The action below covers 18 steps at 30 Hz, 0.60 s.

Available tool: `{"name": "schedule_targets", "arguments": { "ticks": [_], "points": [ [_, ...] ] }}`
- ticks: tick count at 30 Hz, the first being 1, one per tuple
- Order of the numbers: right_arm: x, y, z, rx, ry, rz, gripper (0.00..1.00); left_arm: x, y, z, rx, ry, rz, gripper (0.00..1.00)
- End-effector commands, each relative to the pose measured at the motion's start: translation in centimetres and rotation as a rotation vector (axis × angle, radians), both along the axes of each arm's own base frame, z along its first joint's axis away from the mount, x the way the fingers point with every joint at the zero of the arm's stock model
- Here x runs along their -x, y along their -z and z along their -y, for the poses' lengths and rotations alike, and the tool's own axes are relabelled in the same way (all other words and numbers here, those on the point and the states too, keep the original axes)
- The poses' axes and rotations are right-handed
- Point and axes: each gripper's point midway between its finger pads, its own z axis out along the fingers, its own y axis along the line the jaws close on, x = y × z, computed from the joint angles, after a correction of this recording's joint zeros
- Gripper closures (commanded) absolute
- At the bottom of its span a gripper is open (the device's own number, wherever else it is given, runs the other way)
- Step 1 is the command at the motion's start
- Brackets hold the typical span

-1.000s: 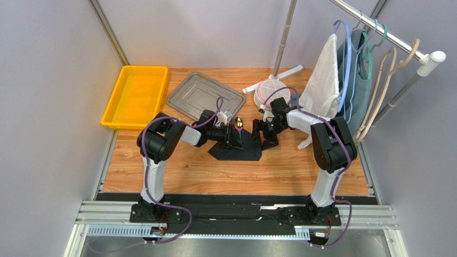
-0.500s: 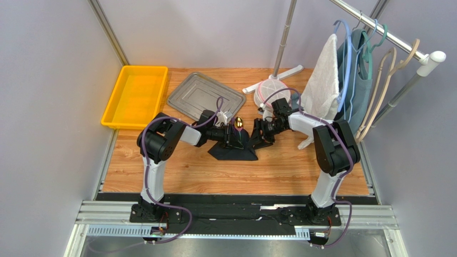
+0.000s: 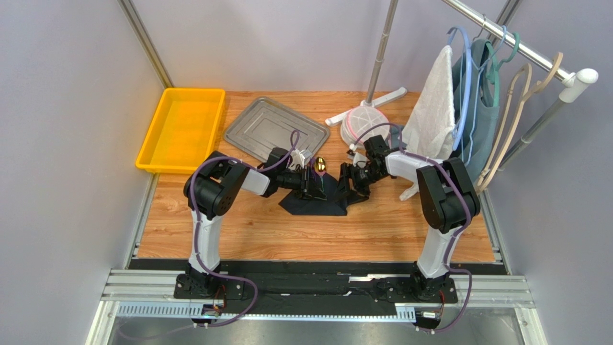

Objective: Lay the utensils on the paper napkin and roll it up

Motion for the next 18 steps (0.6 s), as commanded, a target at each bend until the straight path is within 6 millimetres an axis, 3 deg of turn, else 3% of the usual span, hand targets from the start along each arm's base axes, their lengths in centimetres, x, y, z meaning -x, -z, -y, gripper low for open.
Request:
{"name": "schedule_targets", "arguments": {
  "ticks": [1,6,13,18],
  "points": [
    [1.3,0.0,0.1,-0.024,-0.030,-0.057,0.39,-0.7,0.2,0.2,-0.003,-0.003,0.042,0.74],
    [1.5,-0.4,0.3,-0.037,-0.033,-0.064,0.39,-0.7,0.2,0.2,-0.006,-0.005,0.043,0.74],
    [-1.1,-1.4,0.9,-0.056,0.053,0.009,0.37,-0.7,0.3,0.2,-0.007,-0.006,0.038,0.74],
    [-1.8,-1.9,0.7,-0.084,0.086,0.017,0.36,-0.7,0.5,0.2,-0.010,-0.008,0.033,0.74]
  ]
}}
